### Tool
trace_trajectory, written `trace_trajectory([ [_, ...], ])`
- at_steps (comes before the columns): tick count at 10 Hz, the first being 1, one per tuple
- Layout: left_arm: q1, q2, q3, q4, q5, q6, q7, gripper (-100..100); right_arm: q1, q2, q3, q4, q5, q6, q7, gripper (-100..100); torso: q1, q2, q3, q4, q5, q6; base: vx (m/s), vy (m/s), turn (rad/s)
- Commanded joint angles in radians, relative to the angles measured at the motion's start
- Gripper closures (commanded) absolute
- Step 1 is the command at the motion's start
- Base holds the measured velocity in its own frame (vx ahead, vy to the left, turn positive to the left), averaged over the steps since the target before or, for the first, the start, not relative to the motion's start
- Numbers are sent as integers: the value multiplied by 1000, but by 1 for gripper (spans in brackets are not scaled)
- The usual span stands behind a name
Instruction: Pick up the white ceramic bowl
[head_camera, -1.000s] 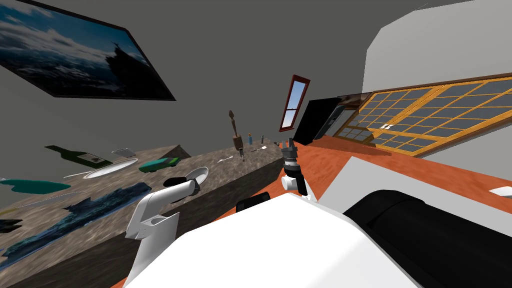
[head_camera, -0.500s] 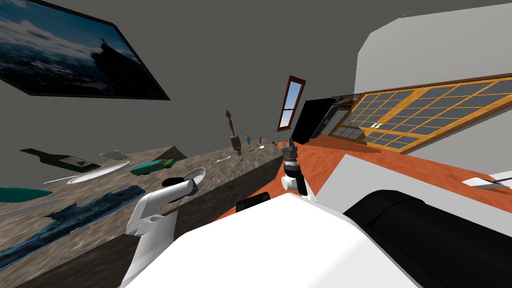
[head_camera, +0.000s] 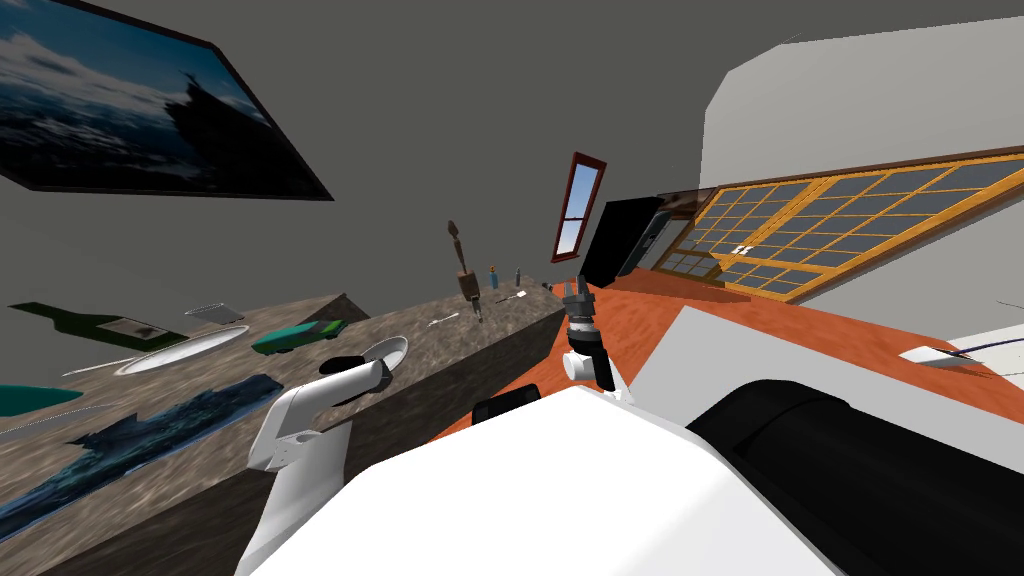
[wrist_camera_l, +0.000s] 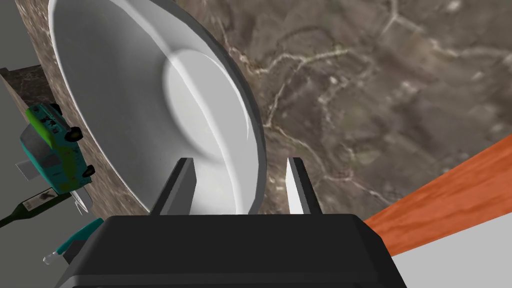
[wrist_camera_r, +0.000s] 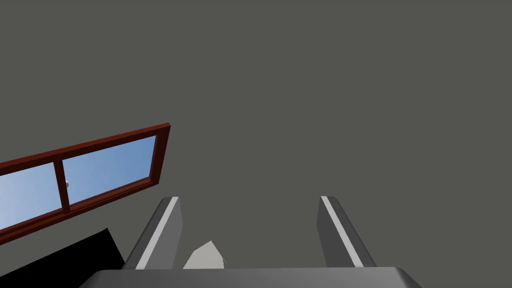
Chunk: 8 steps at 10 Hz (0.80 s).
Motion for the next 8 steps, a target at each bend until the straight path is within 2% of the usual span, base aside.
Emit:
trace_trajectory([
  [1,0,0,0,0,0,0,0,100,0,0,0,0,0,0,0,0,0,0,0,0,0,0,0,0,0],
  [4,1,0,-1,1,0,1,-1,100,0,0,0,0,0,0,0,0,0,0,0,1,0,0,0,0,0],
  [5,1,0,-1,1,0,1,-1,0,0,0,0,0,0,0,0,0,0,0,1,1,0,-1,0,0,0],
  [6,10,-13,-22,-44,-11,27,4,100,0,0,0,0,0,0,0,0,0,0,1,1,-1,-1,19,21,111],
  [8,23,-24,-39,-84,-18,48,6,100,0,0,0,0,0,0,0,0,1,0,1,1,-1,-1,33,28,79],
])
